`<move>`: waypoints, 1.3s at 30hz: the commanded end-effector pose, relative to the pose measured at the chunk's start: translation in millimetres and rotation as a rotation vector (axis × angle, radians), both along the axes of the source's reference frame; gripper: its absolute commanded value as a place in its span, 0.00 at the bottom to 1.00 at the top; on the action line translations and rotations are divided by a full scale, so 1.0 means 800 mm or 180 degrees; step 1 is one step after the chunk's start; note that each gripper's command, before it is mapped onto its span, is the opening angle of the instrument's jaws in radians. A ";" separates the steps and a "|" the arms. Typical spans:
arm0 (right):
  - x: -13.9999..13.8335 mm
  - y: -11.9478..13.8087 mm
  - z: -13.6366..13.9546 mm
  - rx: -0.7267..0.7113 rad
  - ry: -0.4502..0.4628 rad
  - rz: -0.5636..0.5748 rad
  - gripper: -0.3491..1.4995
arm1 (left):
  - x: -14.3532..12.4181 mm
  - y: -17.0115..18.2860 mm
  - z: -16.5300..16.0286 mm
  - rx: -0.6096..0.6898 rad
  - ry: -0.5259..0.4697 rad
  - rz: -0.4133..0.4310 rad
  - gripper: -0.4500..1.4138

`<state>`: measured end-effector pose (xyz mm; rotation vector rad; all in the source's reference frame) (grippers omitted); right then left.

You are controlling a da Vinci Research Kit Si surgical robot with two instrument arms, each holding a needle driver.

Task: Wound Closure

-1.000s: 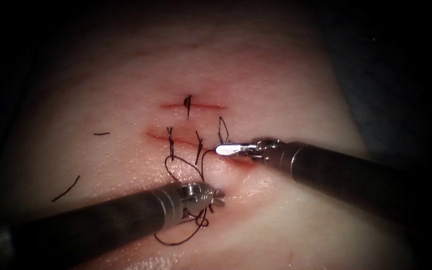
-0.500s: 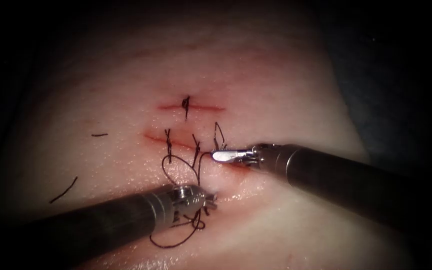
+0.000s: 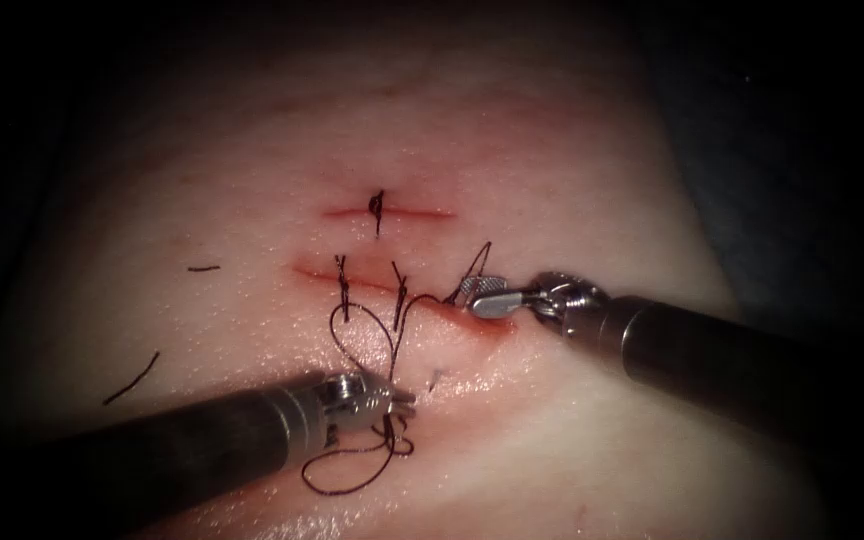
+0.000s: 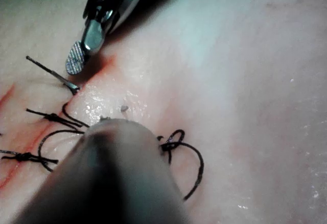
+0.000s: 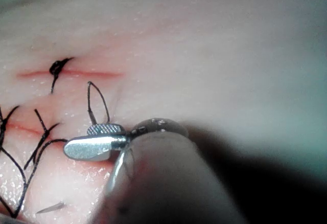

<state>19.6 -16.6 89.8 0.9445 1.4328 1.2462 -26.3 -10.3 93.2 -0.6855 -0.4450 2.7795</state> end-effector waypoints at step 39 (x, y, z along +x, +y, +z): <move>-0.0014 -0.0001 0.0000 -0.0731 -0.1041 0.0116 0.25 | -0.0016 0.0059 0.0050 -0.0838 -0.1554 0.0245 0.23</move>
